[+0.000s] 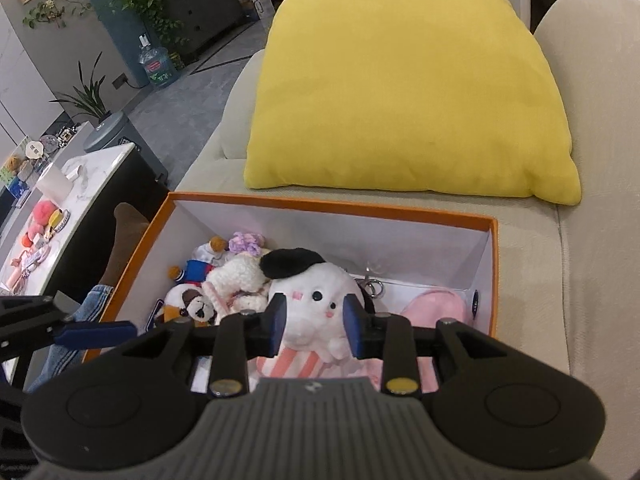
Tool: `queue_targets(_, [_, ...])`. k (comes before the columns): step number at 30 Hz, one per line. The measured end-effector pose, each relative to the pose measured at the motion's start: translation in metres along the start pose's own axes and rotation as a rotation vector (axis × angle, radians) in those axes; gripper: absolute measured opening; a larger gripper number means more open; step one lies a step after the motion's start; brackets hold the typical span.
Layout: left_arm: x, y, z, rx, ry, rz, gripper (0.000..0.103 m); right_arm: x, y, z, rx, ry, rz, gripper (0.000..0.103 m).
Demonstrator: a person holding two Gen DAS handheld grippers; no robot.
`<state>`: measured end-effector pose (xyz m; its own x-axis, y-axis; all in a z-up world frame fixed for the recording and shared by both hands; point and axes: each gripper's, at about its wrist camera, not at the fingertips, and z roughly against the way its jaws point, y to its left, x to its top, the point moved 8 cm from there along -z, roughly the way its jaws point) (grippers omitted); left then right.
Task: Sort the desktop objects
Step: 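Raise both open grippers away from the box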
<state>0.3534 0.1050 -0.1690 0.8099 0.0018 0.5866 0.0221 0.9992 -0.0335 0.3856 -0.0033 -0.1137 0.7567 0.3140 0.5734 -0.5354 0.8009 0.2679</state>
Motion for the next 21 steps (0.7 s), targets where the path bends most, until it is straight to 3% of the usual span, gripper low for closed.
queue_targets(10, [-0.011,-0.002,0.009,0.008,0.014,0.000,0.055,-0.012,-0.005,0.026,-0.077,0.023,0.058,0.034])
queue_targets(21, [-0.005,-0.005,-0.003,0.009,0.029,0.002,0.055,-0.026,-0.014,-0.001,-0.338,0.213,0.268,0.035])
